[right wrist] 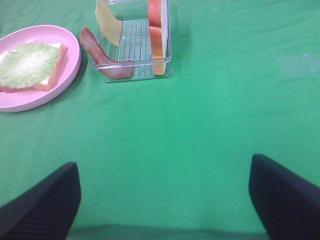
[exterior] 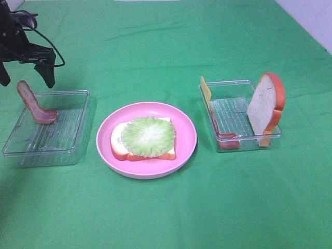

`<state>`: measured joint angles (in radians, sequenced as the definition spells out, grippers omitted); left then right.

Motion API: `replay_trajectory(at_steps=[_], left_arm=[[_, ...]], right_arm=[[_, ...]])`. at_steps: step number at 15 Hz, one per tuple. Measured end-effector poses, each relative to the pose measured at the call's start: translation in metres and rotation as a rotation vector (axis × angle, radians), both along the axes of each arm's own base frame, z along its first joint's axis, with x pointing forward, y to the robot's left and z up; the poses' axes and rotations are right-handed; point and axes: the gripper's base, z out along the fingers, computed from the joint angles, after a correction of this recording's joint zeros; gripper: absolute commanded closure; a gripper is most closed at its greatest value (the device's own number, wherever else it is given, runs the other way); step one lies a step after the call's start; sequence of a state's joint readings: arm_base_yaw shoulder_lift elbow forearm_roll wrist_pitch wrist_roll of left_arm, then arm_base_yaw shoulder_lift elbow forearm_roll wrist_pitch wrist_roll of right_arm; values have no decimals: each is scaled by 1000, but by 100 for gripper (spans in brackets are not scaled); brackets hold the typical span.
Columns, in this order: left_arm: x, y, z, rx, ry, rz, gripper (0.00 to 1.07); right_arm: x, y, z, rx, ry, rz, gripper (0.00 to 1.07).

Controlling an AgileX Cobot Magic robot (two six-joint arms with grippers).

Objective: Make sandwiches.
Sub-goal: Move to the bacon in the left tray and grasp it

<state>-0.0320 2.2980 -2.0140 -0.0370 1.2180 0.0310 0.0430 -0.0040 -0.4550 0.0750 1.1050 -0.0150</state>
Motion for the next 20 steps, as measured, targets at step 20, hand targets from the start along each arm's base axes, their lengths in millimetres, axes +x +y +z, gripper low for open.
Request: replay_trajectory(at_steps=[20], left_arm=[[-3,-2,-22,-18,64,8,38]], right_arm=[[0,0,0,0,0,0,20]])
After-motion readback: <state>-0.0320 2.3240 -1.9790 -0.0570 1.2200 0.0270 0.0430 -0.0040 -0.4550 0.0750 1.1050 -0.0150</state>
